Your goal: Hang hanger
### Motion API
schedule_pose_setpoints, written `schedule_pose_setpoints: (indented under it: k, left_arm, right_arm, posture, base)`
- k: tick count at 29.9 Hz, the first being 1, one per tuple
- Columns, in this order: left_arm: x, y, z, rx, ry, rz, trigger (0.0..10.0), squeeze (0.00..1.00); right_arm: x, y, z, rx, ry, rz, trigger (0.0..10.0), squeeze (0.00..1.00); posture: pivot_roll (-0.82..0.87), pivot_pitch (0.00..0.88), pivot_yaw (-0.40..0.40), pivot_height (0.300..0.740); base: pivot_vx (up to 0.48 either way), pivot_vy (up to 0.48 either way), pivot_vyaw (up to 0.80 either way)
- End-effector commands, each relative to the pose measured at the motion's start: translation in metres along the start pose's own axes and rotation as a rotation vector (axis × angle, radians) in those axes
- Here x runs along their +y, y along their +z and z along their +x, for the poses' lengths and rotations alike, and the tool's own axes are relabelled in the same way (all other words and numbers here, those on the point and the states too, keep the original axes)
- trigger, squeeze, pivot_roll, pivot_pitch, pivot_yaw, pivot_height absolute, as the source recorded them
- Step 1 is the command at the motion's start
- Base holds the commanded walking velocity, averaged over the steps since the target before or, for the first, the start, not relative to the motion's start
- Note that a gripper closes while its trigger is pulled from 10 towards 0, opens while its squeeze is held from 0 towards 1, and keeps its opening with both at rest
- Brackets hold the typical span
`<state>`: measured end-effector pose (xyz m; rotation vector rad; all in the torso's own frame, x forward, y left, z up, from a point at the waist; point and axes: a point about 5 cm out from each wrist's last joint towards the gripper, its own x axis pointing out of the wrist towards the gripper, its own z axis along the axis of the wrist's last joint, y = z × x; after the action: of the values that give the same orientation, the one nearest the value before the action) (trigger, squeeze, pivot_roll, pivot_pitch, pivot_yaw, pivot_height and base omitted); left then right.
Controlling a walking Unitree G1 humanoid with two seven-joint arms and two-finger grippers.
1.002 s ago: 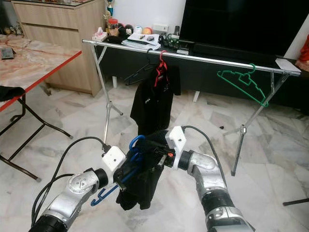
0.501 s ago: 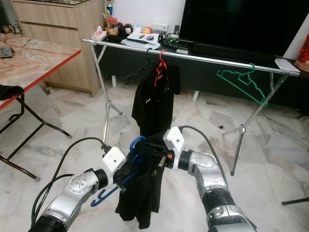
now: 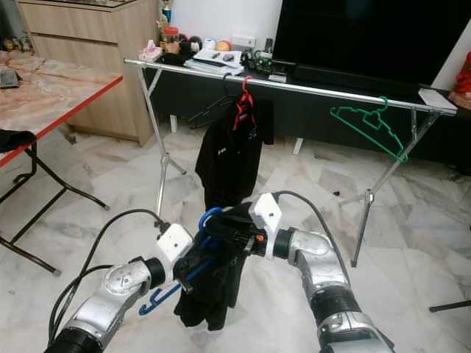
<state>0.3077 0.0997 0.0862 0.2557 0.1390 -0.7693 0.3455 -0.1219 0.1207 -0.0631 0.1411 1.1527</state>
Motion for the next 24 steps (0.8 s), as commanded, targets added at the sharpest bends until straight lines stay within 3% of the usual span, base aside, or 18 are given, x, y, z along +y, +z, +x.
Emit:
schedule_pose_setpoints:
  k: [1, 7, 18, 24]
  left_arm:
    - [0.001, 0.002, 0.000, -0.019, 0.011, -0.019, 10.0, 0.00]
    - [0.001, 0.002, 0.000, -0.019, 0.012, -0.020, 10.0, 0.00]
    - [0.001, 0.001, 0.001, -0.017, 0.016, -0.028, 10.0, 0.00]
    - [0.002, 0.001, 0.001, -0.015, 0.018, -0.028, 10.0, 0.00]
  right_arm:
    - [0.000, -0.002, -0.003, 0.036, 0.004, -0.036, 10.0, 1.00]
    - [0.000, -0.002, -0.005, 0.043, 0.009, -0.036, 10.0, 1.00]
    - [0.000, -0.009, -0.025, 0.181, 0.081, -0.113, 10.0, 1.00]
    - [0.002, -0.012, -0.028, 0.229, 0.106, -0.140, 10.0, 1.00]
  posture:
    - [0.10, 0.047, -0.110, 0.740]
    - [0.10, 0.048, -0.109, 0.740]
    - [0.09, 0.050, -0.109, 0.740]
    - [0.09, 0.050, -0.109, 0.740]
  base:
    - [0.000, 0.000, 0.00]
    - [0.000, 0.000, 0.00]
    - [0.000, 0.000, 0.00]
    - [0.000, 0.000, 0.00]
